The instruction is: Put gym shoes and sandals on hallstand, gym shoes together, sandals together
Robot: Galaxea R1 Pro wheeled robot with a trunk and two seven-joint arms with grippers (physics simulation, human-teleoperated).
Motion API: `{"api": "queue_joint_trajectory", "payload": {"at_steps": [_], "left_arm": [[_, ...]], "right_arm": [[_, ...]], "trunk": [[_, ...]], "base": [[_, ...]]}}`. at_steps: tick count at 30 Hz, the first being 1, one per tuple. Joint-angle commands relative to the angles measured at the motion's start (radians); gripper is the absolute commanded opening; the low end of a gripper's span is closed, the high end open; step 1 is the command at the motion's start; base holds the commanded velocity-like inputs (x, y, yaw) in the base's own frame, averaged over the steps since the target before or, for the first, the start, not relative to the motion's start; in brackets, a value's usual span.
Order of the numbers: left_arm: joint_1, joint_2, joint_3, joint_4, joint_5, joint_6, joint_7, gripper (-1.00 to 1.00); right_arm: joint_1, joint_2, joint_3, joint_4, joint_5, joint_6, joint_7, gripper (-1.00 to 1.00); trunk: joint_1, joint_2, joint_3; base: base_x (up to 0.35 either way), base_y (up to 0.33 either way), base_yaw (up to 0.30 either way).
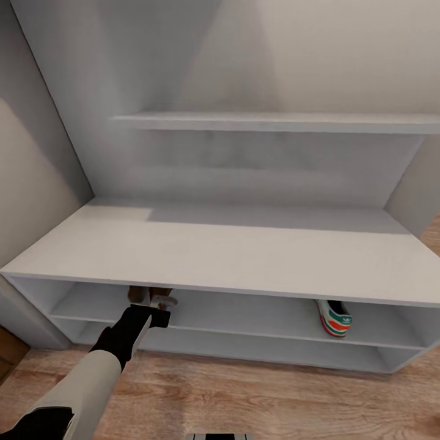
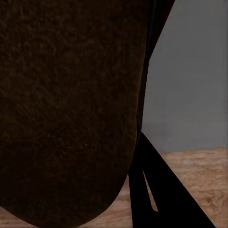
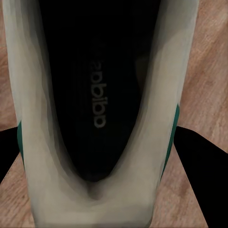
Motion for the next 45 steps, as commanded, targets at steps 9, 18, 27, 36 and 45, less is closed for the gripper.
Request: {"api": "queue_joint_trajectory", "payload": {"at_steps": [9, 18, 27, 36, 45], "left_arm": [[0.0, 0.004, 0.002, -0.002, -0.015, 0.005, -0.011, -1.0], [0.0, 0.004, 0.002, -0.002, -0.016, 0.005, -0.011, -1.0], [-0.001, 0.004, 0.002, -0.002, -0.016, 0.005, -0.011, -1.0], [-0.001, 0.004, 0.002, -0.002, -0.016, 0.005, -0.011, -1.0], [-0.001, 0.005, 0.005, -0.003, -0.017, 0.005, -0.01, 1.0]], "right_arm": [[-0.001, 0.0, -0.004, 0.001, -0.01, -0.001, 0.008, -1.0], [-0.001, 0.0, -0.004, 0.002, -0.01, -0.001, 0.008, -1.0], [-0.001, 0.0, -0.004, 0.002, -0.01, -0.001, 0.008, -1.0], [-0.001, 0.0, -0.004, 0.002, -0.01, -0.001, 0.008, -1.0], [-0.001, 0.0, -0.004, 0.002, -0.01, -0.001, 0.008, -1.0]], "trunk": [[0.0, 0.0, -0.001], [0.0, 0.0, -0.001], [0.0, 0.0, -0.001], [0.0, 0.0, -0.001], [0.0, 0.0, -0.001]], "base": [[0.153, 0.021, 0.0], [0.022, 0.003, 0.0], [0.085, 0.0, 0.0], [0.004, 0.0, 0.0], [0.0, 0.0, 0.0]]}}
